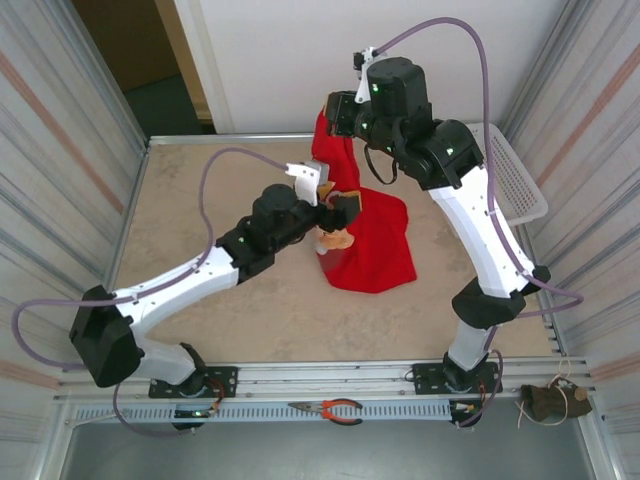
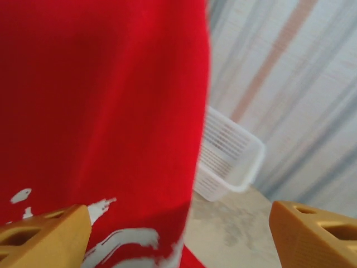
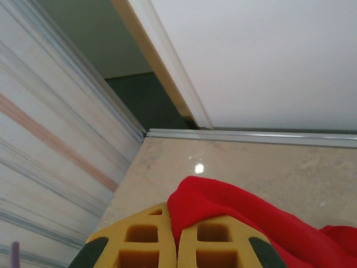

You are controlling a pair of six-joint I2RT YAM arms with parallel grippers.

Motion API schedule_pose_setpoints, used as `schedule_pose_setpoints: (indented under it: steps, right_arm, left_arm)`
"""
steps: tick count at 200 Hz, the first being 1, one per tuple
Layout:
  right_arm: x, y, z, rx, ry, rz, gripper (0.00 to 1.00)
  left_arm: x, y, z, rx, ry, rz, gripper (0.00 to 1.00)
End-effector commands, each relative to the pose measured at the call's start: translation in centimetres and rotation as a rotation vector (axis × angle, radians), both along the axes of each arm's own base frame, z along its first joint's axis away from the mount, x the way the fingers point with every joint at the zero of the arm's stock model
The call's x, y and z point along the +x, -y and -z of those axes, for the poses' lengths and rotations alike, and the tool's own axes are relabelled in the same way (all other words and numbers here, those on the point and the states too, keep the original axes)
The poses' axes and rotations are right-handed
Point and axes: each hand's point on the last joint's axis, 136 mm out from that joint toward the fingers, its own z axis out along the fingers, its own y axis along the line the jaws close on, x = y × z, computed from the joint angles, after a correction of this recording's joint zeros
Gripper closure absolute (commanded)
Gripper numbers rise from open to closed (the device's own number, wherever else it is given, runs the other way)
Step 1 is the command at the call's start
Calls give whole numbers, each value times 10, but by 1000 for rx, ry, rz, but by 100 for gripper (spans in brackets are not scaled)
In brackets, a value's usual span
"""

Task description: Fold the inside-out t-shirt

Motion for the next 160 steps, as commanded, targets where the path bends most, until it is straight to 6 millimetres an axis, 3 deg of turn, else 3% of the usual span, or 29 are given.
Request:
schedule_pose_setpoints:
  steps: [1,11,24,46,64,83,92,100,106,126,160]
  right_arm:
    - [0,10,-32,84,71,30,100]
    - [0,21,-39,93,82,46,100]
    - [1,38,-47,111,94,73,100]
    - [-6,54,-64,150,126,81,100]
    - [-19,54,-80,193,164,53,100]
    - [-26,47,-85,199,185,36,100]
    - [-24,43,-81,185,182,39,100]
    - [-22,40,-78,173,178,39,100]
    - [-20,38,-75,168,171,39,100]
    - [-17,28,-66,140,162,38,100]
    - [-19,6,-51,84,150,19,100]
  left_arm:
    - [28,-39,-32,-39,66,-138,49]
    - [34,-56,-35,-54,66,-147,75]
    - [38,-77,-44,-82,64,-136,100]
    - [38,-104,-71,-113,95,-88,100]
    - [38,-122,-97,-116,139,-85,100]
    - [34,-123,-116,-138,145,-22,100]
    - [29,-116,-117,-148,134,13,85]
    - [24,-109,-115,-158,130,27,62]
    - [19,-103,-111,-162,128,32,54]
    - [2,-81,-93,-167,131,30,35]
    - [-11,-49,-68,-151,139,-6,18]
